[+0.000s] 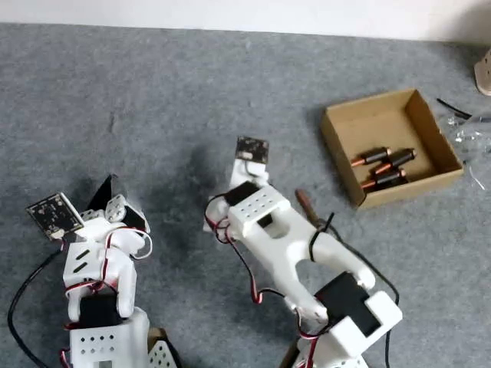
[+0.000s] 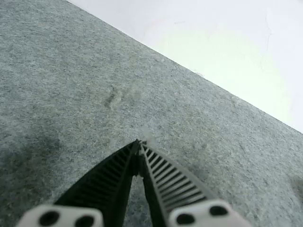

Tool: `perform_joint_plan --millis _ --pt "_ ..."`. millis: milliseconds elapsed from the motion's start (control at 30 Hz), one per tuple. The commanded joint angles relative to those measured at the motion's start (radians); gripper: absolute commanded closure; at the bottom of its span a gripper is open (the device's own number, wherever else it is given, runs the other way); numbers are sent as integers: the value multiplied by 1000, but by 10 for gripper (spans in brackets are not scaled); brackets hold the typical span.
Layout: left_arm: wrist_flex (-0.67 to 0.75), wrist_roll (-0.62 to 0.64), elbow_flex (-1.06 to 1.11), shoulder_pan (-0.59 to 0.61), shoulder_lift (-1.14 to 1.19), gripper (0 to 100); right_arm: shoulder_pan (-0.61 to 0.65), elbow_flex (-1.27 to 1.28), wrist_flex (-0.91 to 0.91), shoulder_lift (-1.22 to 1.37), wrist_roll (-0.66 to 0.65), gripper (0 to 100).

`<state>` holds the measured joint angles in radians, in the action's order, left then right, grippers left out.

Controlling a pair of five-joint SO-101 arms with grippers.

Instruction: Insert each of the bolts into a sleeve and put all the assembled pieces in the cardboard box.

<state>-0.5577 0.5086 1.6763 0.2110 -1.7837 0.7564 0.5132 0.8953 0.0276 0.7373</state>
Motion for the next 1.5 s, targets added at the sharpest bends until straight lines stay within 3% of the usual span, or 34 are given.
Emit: perform_joint_plan --millis 0,167,267,467,967,1467 --pt "29 -6 22 5 8 986 16 13 -70 22 -9 886" --pt "29 -6 22 5 10 986 18 19 -71 68 -9 900" --pt "29 -6 22 5 10 986 16 19 -71 39 -9 998" --pt "29 -6 22 5 10 986 -10 25 -71 -53 -12 995" --pt "29 -6 22 -1 10 986 -337 278 -81 -673 -17 995" --pt "26 -6 22 -15 10 986 -605 788 -397 -1264 -17 995"
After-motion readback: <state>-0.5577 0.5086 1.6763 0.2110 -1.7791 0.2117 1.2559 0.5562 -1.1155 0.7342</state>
